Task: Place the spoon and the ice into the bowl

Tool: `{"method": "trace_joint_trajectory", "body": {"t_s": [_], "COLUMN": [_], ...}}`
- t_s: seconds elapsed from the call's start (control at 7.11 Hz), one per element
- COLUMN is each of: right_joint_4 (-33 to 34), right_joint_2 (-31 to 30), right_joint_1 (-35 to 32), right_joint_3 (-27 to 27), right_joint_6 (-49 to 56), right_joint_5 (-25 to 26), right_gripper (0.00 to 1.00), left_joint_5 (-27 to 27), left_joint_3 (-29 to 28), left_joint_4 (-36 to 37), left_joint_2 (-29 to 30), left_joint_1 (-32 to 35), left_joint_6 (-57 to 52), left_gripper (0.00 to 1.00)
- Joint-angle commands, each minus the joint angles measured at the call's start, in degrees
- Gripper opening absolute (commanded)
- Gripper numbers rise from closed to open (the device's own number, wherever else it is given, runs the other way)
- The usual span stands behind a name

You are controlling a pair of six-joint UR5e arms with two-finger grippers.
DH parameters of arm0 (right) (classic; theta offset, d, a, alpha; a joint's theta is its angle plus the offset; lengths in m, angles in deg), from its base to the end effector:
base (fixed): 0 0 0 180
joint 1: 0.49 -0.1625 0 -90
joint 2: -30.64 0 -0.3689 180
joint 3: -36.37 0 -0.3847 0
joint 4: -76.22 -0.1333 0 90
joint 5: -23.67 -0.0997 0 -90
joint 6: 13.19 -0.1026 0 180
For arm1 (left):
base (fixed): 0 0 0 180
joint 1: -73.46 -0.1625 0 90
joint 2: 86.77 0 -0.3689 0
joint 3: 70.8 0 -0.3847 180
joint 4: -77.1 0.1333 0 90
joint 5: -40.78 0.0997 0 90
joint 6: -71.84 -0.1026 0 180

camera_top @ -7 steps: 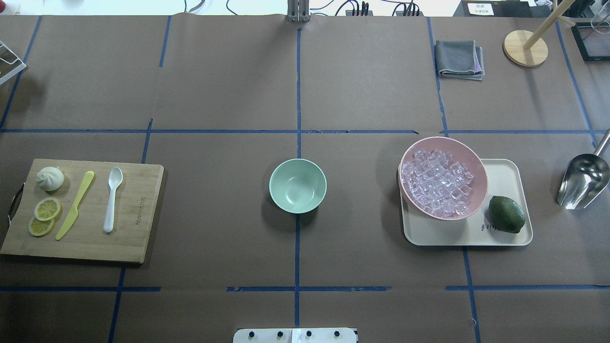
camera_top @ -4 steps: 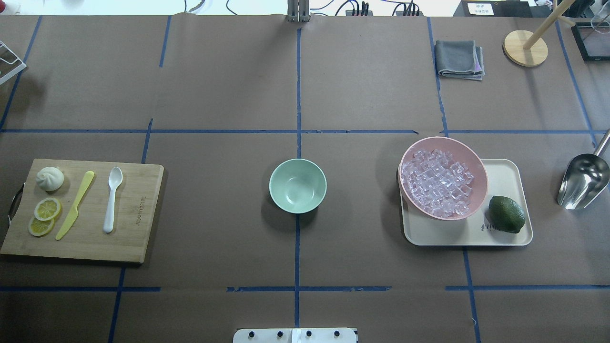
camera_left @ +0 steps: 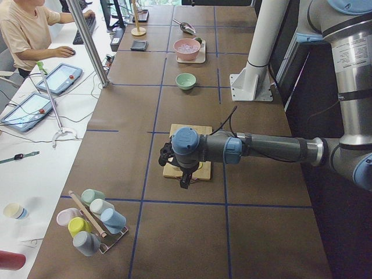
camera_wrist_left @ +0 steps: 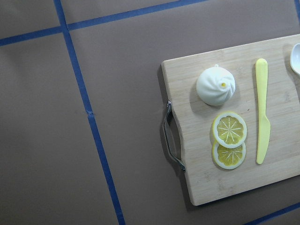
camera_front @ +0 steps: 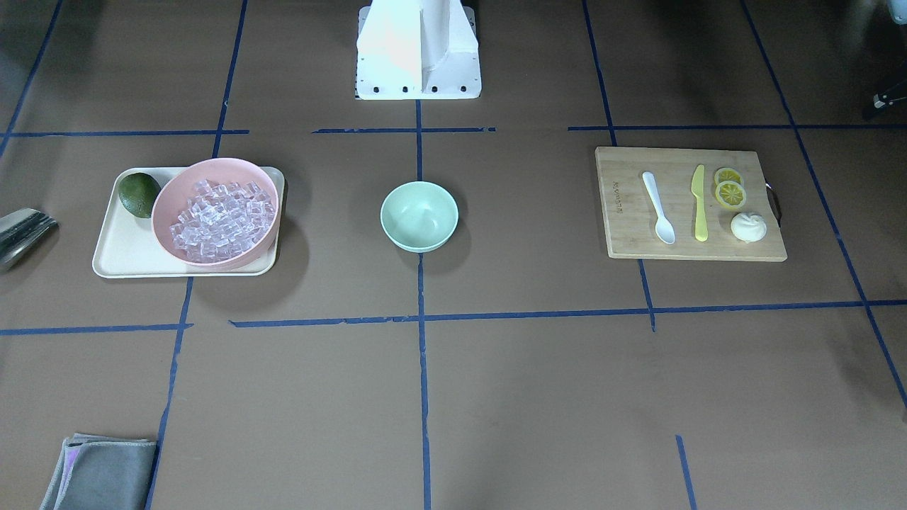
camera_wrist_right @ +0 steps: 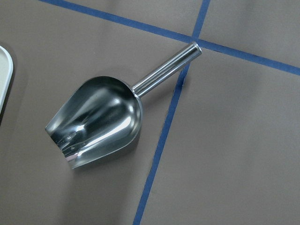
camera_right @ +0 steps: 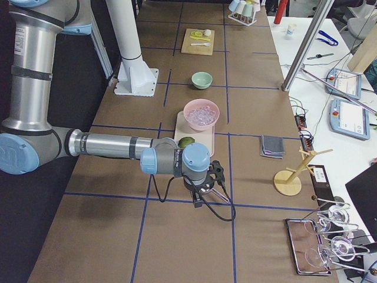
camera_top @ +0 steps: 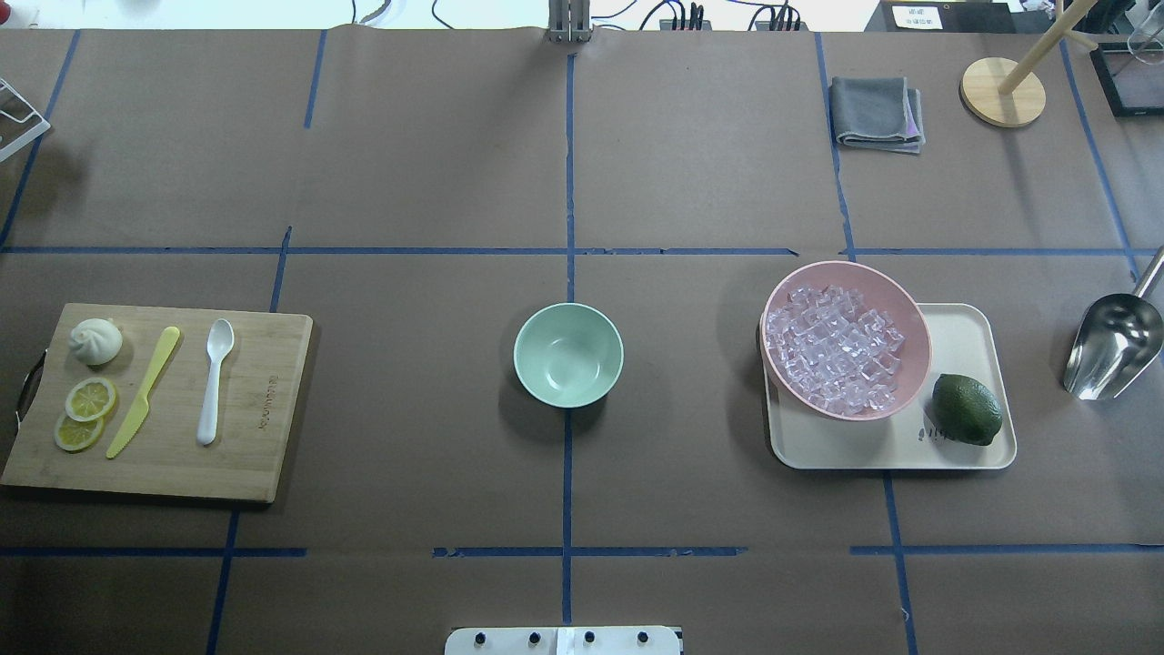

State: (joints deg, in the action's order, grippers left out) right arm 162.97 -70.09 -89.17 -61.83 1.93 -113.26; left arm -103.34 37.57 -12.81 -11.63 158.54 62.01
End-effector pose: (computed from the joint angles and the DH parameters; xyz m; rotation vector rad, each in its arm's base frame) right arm 0.0487 -0.4174 0.6107 0.1105 -0.8145 -0.2758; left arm -0.0163 -0.3953 0.5496 0.0959 0.9441 0.2661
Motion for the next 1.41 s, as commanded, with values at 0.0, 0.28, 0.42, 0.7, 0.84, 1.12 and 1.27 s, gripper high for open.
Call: {"method": "trace_joint_trajectory", "body": {"t_s": [0.0,0.28,0.42,0.7,0.84,1.12,1.27], "right_joint_4": [0.00,0.00,0.00,0.00,0.00,0.00,0.00], "right_joint_2": [0.00,0.00,0.00,0.09,0.00,0.00,0.00], "right_joint_1": [0.00,0.00,0.00,0.09,0.00,0.00,0.09], "right_joint_3": [0.03,0.03,-0.06,-0.06,-0.06,0.03,0.03], "right_joint_6": [-0.09,-0.09,-0.09,-0.09,-0.09,-0.09,-0.09], "right_joint_5": [0.00,0.00,0.00,0.00,-0.09,-0.09,-0.09], "right_gripper": [0.99,0.99,0.99,0.99,0.99,0.99,0.99], "left_joint_5": [-0.02,-0.02,-0.02,-3.25,-3.45,-2.66,1.52], "left_joint_3": [0.18,0.53,0.53,0.88,1.23,0.54,0.44], "left_joint_4": [0.09,0.00,0.00,-0.18,-3.22,-14.36,-17.20], "left_joint_2": [0.00,0.09,0.09,0.87,1.14,4.54,7.27], "left_joint_1": [-0.09,-0.09,-0.17,-1.05,-5.06,-16.38,-21.22], "left_joint_6": [0.07,0.25,0.25,4.34,9.69,31.68,40.42], "left_gripper": [1.00,1.00,1.00,1.00,1.00,1.00,1.00]}}
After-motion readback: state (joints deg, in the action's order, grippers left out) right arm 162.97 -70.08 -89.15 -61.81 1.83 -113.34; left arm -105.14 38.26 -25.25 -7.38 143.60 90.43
